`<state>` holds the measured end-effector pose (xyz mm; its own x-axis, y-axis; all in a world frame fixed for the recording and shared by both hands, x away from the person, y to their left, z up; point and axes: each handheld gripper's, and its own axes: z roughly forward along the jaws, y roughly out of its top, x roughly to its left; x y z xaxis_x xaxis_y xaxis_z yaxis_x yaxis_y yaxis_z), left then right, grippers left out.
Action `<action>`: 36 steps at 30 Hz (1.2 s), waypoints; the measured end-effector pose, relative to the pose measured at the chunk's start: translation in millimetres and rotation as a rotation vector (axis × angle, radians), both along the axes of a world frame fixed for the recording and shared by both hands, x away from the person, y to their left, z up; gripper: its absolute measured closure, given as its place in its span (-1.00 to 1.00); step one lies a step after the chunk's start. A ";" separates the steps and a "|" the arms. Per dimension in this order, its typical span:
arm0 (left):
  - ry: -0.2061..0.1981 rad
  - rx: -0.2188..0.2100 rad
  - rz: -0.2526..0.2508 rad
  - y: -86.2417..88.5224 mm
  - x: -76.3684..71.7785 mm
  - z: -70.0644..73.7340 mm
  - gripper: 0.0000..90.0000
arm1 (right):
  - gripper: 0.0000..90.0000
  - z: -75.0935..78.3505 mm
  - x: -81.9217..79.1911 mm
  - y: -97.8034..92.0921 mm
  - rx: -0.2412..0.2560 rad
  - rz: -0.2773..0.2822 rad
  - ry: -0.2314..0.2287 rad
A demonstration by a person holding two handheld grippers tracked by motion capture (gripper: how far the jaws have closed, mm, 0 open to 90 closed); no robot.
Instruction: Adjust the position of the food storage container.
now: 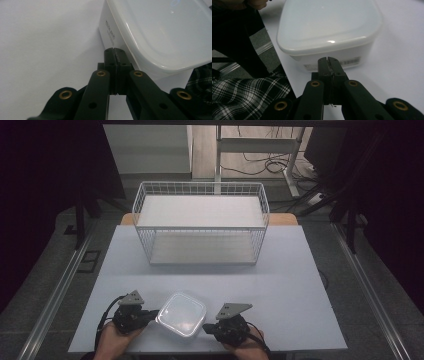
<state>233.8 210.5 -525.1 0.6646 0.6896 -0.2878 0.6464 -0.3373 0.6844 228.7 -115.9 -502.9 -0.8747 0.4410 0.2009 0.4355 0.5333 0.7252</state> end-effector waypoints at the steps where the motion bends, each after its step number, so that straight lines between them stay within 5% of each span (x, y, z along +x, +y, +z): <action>1: 0.004 -0.006 -0.003 -0.5 0.4 -0.2 1.00 | 0.98 -0.5 -0.5 1.9 0.002 0.000 0.005; 13: 0.031 -0.016 -0.006 -22.1 5.7 1.6 1.00 | 0.98 -0.3 14.9 -15.3 -0.006 -0.102 -0.001; 19: 0.032 -0.021 -0.015 -39.2 15.3 2.1 1.00 | 0.98 0.6 29.7 -32.2 -0.019 -0.178 -0.010; 36: 0.015 -0.013 -0.021 -68.4 54.0 3.5 1.00 | 0.98 2.2 63.9 -53.9 -0.049 -0.255 -0.046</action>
